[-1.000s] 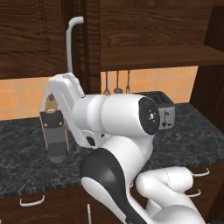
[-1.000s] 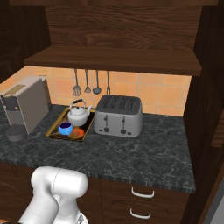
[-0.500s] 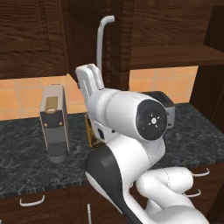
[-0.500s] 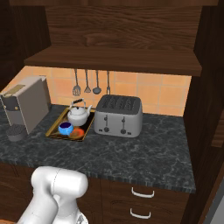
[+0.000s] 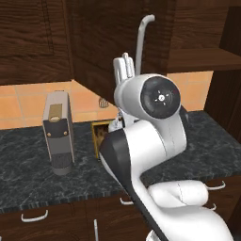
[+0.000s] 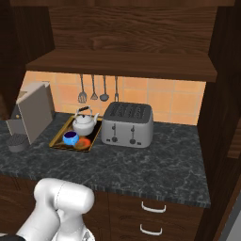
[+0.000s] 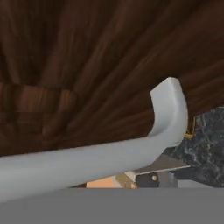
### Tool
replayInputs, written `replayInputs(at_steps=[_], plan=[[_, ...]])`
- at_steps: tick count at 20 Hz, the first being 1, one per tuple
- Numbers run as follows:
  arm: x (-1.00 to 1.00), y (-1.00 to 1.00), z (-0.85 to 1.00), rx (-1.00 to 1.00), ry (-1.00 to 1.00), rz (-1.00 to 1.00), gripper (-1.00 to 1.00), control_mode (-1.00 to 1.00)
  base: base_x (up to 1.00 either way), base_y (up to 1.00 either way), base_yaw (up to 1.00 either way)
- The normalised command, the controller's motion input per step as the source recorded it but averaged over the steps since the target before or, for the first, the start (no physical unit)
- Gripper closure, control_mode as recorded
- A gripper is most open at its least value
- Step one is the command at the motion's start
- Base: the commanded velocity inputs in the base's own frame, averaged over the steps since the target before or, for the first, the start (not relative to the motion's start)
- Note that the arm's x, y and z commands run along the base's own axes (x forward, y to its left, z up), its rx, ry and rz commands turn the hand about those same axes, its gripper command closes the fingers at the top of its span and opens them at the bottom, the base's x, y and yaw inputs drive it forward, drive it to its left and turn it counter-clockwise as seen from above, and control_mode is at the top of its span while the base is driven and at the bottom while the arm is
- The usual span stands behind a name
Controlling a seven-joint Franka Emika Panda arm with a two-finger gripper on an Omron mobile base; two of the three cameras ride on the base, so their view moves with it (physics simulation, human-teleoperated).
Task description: Pick the kettle from the counter and place it on the tray. Then pick the mug from the cabinet and place it on the tray. Then close the cabinet doors.
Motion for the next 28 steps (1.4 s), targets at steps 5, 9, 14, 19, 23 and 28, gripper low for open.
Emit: replayInputs(at_steps=[5, 9, 14, 19, 23, 28], plan=[[0.57, -0.60, 0.00, 0.00, 0.04, -0.26, -1.00, -1.00, 0.00, 0.00, 0.00], [0.68, -0.47, -0.09, 0.00, 0.02, -0.29, -1.00, -1.00, 0.00, 0.00, 0.00], [0.88, -0.41, -0.23, 0.00, 0.00, -0.18, -1.00, -1.00, 0.00, 0.00, 0.00], [1.00, -0.40, -0.24, 0.01, 0.00, 0.02, -1.00, -1.00, 0.00, 0.00, 0.00], [1.00, -0.26, -0.25, 0.03, 0.04, 0.26, -1.00, -1.00, 0.00, 0.00, 0.00], [1.00, -0.12, -0.30, 0.00, 0.13, 0.36, -1.00, -1.00, 0.00, 0.00, 0.00]])
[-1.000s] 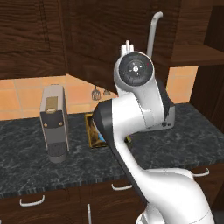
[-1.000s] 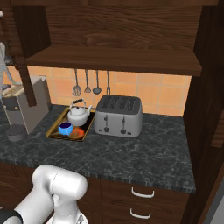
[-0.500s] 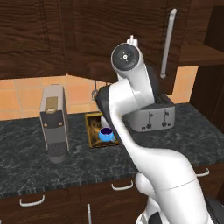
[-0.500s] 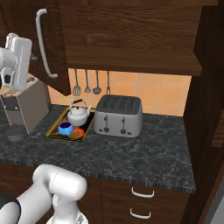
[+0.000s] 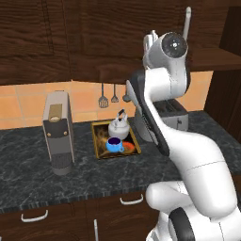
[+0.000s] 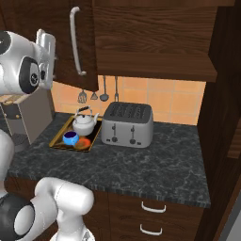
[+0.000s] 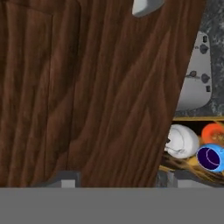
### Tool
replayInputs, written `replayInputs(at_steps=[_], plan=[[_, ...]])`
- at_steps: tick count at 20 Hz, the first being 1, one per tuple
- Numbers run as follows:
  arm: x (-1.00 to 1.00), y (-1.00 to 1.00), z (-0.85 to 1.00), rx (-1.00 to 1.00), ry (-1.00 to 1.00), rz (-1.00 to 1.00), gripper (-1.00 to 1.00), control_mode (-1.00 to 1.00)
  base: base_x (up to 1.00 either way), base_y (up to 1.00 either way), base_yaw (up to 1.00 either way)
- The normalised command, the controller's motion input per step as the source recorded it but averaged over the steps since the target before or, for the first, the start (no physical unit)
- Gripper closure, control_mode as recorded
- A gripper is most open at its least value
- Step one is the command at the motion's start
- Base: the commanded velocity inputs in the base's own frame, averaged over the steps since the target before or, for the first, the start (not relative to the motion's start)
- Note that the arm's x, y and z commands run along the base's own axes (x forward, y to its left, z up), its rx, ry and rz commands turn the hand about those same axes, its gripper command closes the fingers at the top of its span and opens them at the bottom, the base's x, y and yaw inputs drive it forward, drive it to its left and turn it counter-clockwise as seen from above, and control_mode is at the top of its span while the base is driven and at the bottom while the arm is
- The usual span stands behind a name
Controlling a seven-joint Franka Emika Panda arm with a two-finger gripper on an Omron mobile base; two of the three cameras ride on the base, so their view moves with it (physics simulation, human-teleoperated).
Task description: Pick the kettle from the counter and place it on the tray. Then pick the mug from the cabinet and place it on the tray. Then close the cabinet doors.
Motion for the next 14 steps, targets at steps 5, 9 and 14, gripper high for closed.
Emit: replayInputs(at_steps=[5, 9, 14], plan=[[0.85, 0.05, -0.21, -0.05, 0.05, 0.30, -1.00, -1.00, 0.00, 0.00, 0.00], [0.68, 0.18, -0.24, -0.22, 0.00, 0.18, -1.00, -1.00, 0.00, 0.00, 0.00], [0.47, 0.28, -0.28, -0.26, 0.00, 0.02, -1.00, -1.00, 0.00, 0.00, 0.00]])
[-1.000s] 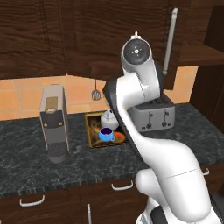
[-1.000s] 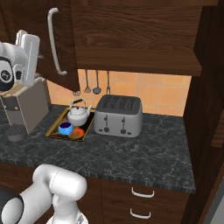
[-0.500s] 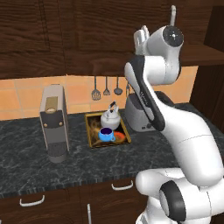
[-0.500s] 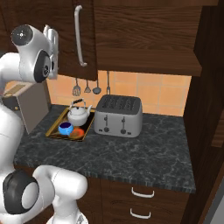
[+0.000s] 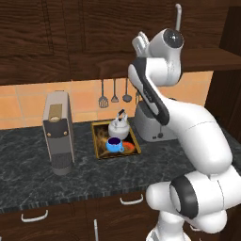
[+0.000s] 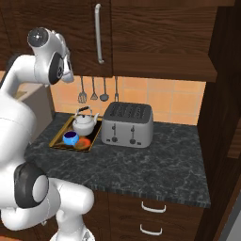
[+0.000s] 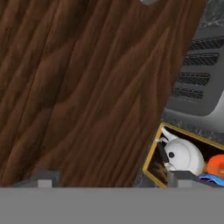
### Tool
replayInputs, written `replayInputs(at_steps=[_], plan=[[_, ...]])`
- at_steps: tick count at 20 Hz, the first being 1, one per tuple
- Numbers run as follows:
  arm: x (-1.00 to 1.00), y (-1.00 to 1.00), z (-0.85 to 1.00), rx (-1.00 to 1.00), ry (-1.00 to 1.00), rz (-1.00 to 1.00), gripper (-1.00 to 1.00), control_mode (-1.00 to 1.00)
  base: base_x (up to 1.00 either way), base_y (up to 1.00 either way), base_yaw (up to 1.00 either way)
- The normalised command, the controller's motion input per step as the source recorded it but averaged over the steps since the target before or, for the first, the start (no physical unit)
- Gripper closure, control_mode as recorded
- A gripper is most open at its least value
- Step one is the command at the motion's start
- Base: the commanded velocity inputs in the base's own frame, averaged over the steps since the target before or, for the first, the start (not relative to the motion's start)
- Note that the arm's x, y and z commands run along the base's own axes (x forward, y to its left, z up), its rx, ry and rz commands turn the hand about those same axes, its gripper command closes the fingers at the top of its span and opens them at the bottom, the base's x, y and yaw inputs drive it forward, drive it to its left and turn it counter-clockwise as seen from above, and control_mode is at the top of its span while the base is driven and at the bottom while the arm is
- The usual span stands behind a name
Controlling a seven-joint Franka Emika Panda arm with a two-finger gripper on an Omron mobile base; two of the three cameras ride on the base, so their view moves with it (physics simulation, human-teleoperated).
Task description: Pick the kettle from the counter and place it on the tray. Then pick the mug from the cabinet and place it on the tray. Then close the cabinet doors.
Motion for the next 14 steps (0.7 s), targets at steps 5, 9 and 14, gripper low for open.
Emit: replayInputs(at_steps=[5, 9, 14], plan=[[0.28, 0.13, -0.30, -0.26, 0.00, -0.02, -1.00, -1.00, 0.00, 0.00, 0.00], [0.38, 0.04, -0.20, -0.19, 0.00, -0.03, -1.00, -1.00, 0.00, 0.00, 0.00], [-0.50, -0.01, -0.02, -0.11, 0.00, 0.04, -1.00, -1.00, 0.00, 0.00, 0.00]])
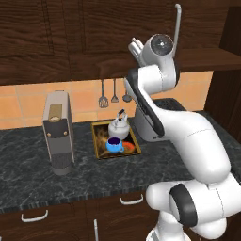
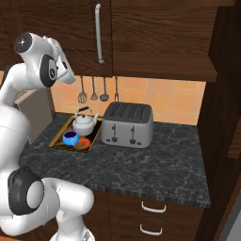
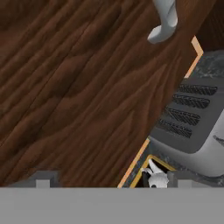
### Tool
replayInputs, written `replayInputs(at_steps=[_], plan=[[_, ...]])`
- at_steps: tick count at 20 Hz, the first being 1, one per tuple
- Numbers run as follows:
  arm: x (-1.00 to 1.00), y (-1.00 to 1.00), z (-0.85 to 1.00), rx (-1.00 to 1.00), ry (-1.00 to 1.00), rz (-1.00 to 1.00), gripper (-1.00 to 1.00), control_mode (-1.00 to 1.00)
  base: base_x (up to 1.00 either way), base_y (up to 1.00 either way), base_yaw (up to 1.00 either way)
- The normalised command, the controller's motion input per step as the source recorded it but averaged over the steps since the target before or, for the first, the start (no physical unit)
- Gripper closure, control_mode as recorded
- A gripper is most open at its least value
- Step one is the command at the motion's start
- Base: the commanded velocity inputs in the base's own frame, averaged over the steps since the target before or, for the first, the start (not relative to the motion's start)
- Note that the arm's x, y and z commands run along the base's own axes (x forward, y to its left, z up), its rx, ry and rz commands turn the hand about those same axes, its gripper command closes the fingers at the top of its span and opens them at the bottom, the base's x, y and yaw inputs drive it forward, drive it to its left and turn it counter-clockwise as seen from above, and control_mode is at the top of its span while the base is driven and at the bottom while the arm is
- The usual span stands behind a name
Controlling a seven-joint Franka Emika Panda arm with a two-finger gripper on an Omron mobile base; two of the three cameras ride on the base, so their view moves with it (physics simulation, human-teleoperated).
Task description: Pick the kettle from the counter and place it on the tray. Then pick the mug from the cabinet and place it on the tray. Then close the cabinet doors.
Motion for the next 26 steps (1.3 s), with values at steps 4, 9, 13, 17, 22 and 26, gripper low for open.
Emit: replayInputs(at_steps=[4, 9, 13, 17, 22, 26], plan=[[-0.89, -0.05, 0.00, -0.08, 0.00, 0.00, -1.00, -1.00, 0.00, 0.00, 0.00], [-0.82, -0.10, 0.01, 0.00, 0.00, 0.00, -1.00, -1.00, 0.00, 0.00, 0.00], [-0.81, -0.17, 0.11, 0.01, 0.00, -0.02, -1.00, -1.00, 0.00, 0.00, 0.00], [-0.81, -0.13, 0.08, 0.00, -0.02, -0.03, -1.00, -1.00, 0.00, 0.00, 0.00], [-0.62, -0.37, 0.00, 0.00, 0.00, -0.03, -1.00, -1.00, 0.00, 0.00, 0.00], [-0.44, -0.49, 0.00, 0.05, -0.01, -0.16, -1.00, -1.00, 0.00, 0.00, 0.00]])
